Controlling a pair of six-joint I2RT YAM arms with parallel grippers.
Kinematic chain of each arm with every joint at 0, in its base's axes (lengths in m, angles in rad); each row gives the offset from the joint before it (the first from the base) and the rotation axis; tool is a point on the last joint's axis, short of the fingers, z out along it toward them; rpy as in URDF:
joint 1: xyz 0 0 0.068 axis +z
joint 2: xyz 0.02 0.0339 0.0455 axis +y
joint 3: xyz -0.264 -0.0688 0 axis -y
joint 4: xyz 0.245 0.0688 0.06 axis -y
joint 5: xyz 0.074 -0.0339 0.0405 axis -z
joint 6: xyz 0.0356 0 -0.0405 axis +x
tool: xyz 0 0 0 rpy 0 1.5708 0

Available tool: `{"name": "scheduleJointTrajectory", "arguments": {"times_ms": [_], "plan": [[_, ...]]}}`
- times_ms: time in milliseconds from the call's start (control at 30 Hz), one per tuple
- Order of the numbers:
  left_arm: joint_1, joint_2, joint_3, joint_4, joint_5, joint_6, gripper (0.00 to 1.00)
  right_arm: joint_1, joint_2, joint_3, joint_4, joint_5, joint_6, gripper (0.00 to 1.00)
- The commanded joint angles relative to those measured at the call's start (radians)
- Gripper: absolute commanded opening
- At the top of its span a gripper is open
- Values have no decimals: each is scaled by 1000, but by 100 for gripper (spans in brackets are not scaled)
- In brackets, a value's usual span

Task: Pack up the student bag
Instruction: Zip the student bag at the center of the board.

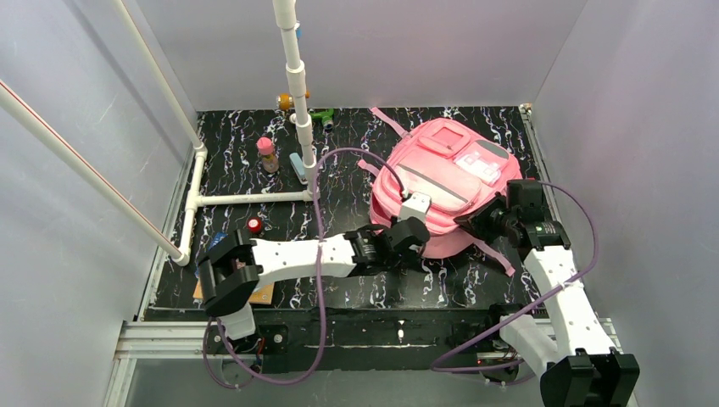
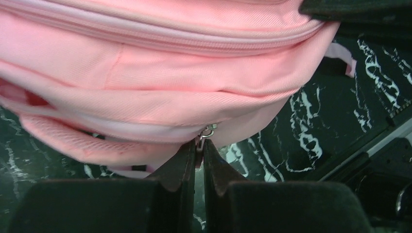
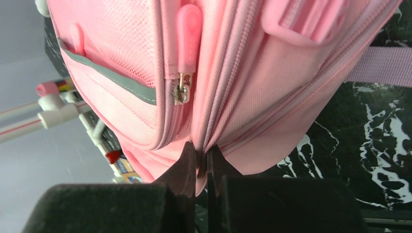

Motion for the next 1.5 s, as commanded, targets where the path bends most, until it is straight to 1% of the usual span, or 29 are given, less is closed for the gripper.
{"name": "scheduleJointTrajectory", "arguments": {"times_ms": [0,100,133,200,267,333,400,467,500,567,600,633,667,700,733,800,867,900,933,1000,1033,1067,1100,1167,1200,1233,1367,1433,1467], "plan": [[63,-165,-132,-138,-54,159,0,-22,22,90,55,106,-236,1],[138,-239,-231,-142,32,212,0,-67,71,94,69,38,-317,1],[174,-260,-254,-146,66,225,0,-108,77,84,90,15,-340,1],[219,-293,-299,-139,99,287,0,-144,120,84,112,-43,-394,1],[246,-311,-307,-138,125,323,0,-171,190,108,104,-100,-459,1],[259,-322,-316,-101,205,343,0,-181,256,142,100,-127,-534,1],[260,-316,-321,-48,316,333,0,-169,320,209,68,-101,-606,1],[249,-289,-315,20,438,287,0,-154,383,260,59,-36,-672,1],[231,-265,-297,38,464,261,0,-138,430,293,53,20,-700,1],[190,-209,-245,88,538,206,0,-86,568,429,-77,170,-749,1],[182,-180,-229,144,588,154,0,-54,626,486,-133,211,-747,7],[182,-149,-204,167,619,118,0,-37,648,513,-166,220,-732,17],[182,-109,-158,170,625,104,0,-25,633,516,-181,221,-701,27],[183,-95,-138,170,623,98,0,-21,613,509,-196,237,-683,39],[185,-78,-100,172,620,89,0,-18,552,492,-211,261,-668,50],[186,-47,-38,176,629,87,0,-18,448,448,-227,299,-650,64],[186,-18,9,186,652,75,0,-19,360,424,-268,278,-621,71],[187,0,25,197,670,67,0,-19,324,412,-286,242,-586,73],[187,8,36,211,692,58,0,-17,282,389,-282,167,-535,77],[186,26,51,232,739,27,0,-2,202,270,-172,-12,-393,94],[186,32,56,240,761,19,0,18,172,210,-89,-61,-317,97],[183,36,60,242,775,13,0,42,152,143,-6,-64,-259,97],[181,38,61,244,782,9,0,58,144,111,29,-52,-224,95],[178,33,56,244,788,11,0,66,152,90,44,-41,-203,89],[177,31,54,245,794,14,0,69,151,80,49,-26,-192,83],[176,29,56,245,796,19,0,70,145,66,62,-15,-173,74],[174,32,67,246,794,20,0,70,117,10,85,45,-113,63],[173,30,71,246,789,26,0,70,101,-18,92,92,-81,48],[173,23,60,240,774,31,0,70,87,-30,94,121,-66,39]]}}
